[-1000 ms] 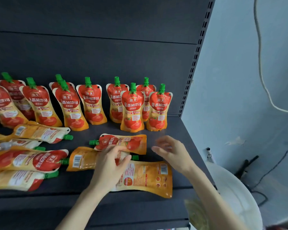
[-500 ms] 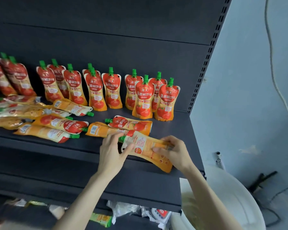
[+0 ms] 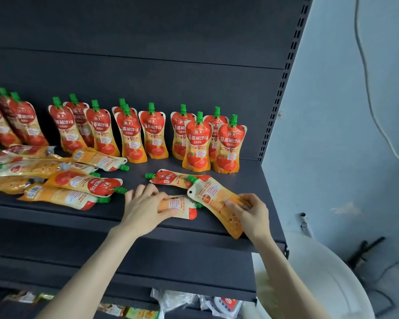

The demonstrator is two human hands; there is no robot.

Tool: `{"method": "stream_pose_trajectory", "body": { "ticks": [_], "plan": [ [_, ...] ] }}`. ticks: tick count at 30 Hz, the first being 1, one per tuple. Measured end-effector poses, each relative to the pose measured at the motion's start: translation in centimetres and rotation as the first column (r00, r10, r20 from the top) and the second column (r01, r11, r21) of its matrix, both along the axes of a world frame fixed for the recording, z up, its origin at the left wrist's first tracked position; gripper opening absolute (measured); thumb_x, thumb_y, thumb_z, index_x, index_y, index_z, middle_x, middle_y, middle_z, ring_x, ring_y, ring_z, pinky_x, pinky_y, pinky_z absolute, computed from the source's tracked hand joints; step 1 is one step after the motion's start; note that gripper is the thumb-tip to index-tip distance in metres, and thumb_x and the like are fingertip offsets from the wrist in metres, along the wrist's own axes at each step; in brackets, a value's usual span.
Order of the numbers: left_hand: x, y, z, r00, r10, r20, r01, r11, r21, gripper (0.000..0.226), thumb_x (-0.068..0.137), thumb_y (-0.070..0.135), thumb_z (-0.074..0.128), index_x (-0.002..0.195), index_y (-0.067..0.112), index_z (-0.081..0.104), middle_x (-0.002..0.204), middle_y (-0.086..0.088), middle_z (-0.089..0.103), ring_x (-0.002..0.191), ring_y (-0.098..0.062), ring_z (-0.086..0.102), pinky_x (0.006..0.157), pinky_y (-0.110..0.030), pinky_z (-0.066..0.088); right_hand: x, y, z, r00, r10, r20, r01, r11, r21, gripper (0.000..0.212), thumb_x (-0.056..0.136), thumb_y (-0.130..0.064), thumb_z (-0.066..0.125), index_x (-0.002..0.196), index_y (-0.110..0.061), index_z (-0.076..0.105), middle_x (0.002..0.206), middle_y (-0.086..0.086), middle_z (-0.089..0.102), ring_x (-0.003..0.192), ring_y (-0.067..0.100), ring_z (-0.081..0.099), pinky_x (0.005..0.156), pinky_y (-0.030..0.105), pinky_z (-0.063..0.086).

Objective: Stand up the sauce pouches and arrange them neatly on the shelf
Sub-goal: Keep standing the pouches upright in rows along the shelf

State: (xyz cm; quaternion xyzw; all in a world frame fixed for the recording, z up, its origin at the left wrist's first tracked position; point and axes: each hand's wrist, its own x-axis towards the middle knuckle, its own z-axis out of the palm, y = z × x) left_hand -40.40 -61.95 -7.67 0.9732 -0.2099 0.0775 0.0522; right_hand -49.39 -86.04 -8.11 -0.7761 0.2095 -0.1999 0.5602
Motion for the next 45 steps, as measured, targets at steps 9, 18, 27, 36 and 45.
{"method": "stream_pose_trajectory", "body": {
  "ticks": [9,18,27,36,45],
  "plan": [
    [0.3,0.2,1.1,0.988,-0.09,-0.128,0.089,0.996,-0.013,0.085,0.068,0.076,0.053,0.133,0.022,0.041,0.132,0.004,0.049,0.122,-0.017,0.041,0.097,-0.035,0.03,-0.6,0.0,0.2,0.999,-0.013,0.051,0.011,0.999,0.053,0.025,0.073,-0.026,0.08,0.087,-0.014,0.063,0.082,0.001,0.068,0.07,0.015,0.068,0.055,0.024,0.052],
    [0.4,-1.7,3.9,0.977,-0.129,-0.171,-0.018,0.747,-0.665,0.047,0.082,0.054,0.057,0.097,0.01,0.049,0.092,0.0,0.064,0.084,-0.021,0.061,0.068,-0.036,0.046,-0.4,1.1,1.9,0.951,-0.036,0.306,-0.097,0.907,0.409,0.019,0.071,-0.034,0.074,0.073,-0.027,0.056,0.079,0.001,0.061,0.071,0.017,0.058,0.062,0.034,0.048],
    [0.2,-6.5,5.2,0.805,-0.49,-0.333,-0.231,0.258,-0.938,0.031,0.088,0.034,0.058,0.114,0.025,0.044,0.109,0.011,0.061,0.097,-0.002,0.06,0.07,-0.018,0.048,1.6,2.9,2.7,0.952,-0.003,0.305,-0.092,0.951,0.295,0.019,0.085,-0.029,0.068,0.079,-0.018,0.054,0.076,0.004,0.06,0.07,0.018,0.058,0.062,0.031,0.049],
    [1.6,-7.9,4.0,0.83,-0.481,-0.283,-0.25,0.133,-0.959,0.04,0.079,0.034,0.067,0.115,0.025,0.054,0.11,0.007,0.067,0.1,-0.007,0.065,0.082,-0.033,0.055,2.6,0.6,3.6,0.946,0.188,0.264,-0.27,0.907,0.322,0.023,0.079,-0.016,0.07,0.099,-0.007,0.063,0.096,0.009,0.073,0.084,0.025,0.07,0.064,0.029,0.055],
    [2.1,-7.4,3.7,0.889,-0.404,-0.216,-0.197,0.088,-0.976,0.028,0.078,0.025,0.07,0.102,0.024,0.055,0.099,0.008,0.07,0.091,-0.003,0.067,0.069,-0.022,0.055,4.1,0.9,3.7,0.937,0.25,0.246,-0.313,0.911,0.268,0.015,0.088,-0.013,0.063,0.102,-0.016,0.067,0.093,-0.001,0.075,0.085,0.019,0.072,0.065,0.025,0.056]
  ]
}}
